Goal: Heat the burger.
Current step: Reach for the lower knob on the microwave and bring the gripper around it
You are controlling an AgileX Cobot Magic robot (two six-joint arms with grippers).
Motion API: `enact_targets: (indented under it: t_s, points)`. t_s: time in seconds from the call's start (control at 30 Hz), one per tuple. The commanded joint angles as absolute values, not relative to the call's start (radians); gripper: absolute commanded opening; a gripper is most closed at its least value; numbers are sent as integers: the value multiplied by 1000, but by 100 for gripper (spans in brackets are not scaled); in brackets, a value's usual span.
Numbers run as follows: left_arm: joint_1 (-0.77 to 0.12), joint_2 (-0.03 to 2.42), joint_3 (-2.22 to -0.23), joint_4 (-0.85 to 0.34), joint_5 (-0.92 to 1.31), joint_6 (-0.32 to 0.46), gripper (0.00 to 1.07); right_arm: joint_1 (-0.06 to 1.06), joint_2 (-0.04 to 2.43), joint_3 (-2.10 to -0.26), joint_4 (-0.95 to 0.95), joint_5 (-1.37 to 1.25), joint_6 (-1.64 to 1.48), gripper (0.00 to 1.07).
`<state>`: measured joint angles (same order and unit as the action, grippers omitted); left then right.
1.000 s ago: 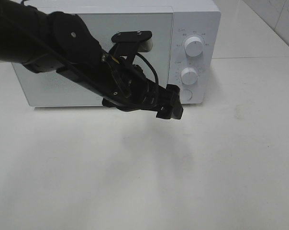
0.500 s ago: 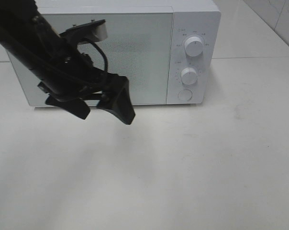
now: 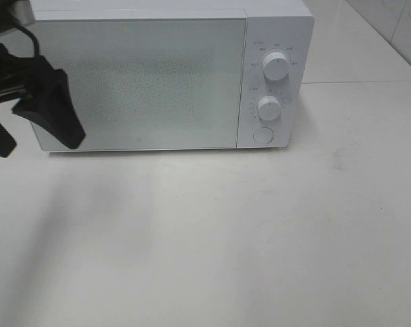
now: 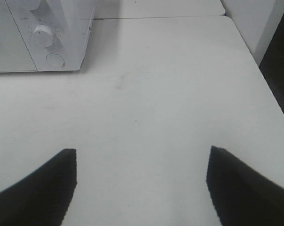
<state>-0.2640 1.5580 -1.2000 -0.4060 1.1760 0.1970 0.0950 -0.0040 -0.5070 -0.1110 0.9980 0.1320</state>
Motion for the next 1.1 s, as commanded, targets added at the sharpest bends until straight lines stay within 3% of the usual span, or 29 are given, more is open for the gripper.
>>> enact_targets:
  t_s: [0.03, 0.17, 0.37, 0.63, 0.83, 1.1]
  points:
    - [-184, 1495, -1203, -331, 1224, 150, 100, 92, -35, -505, -110, 996, 125, 75]
    - [-122, 1440, -1203, -249, 1257, 102, 100, 92, -35, -505, -110, 996, 125, 75]
    - [-52, 1372, -1193, -221, 1278, 97, 100, 92, -35, -505, -110, 996, 125, 75]
    - [73, 1173, -940, -214, 1242, 143, 100, 92, -35, -505, -110, 996, 125, 75]
    - [74, 1074, -856, -195, 1231, 143, 100, 92, -35, -505, -110, 996, 125, 75]
    - [74, 765, -672, -160, 1160, 143, 100, 92, -35, -505, -110, 996, 125, 75]
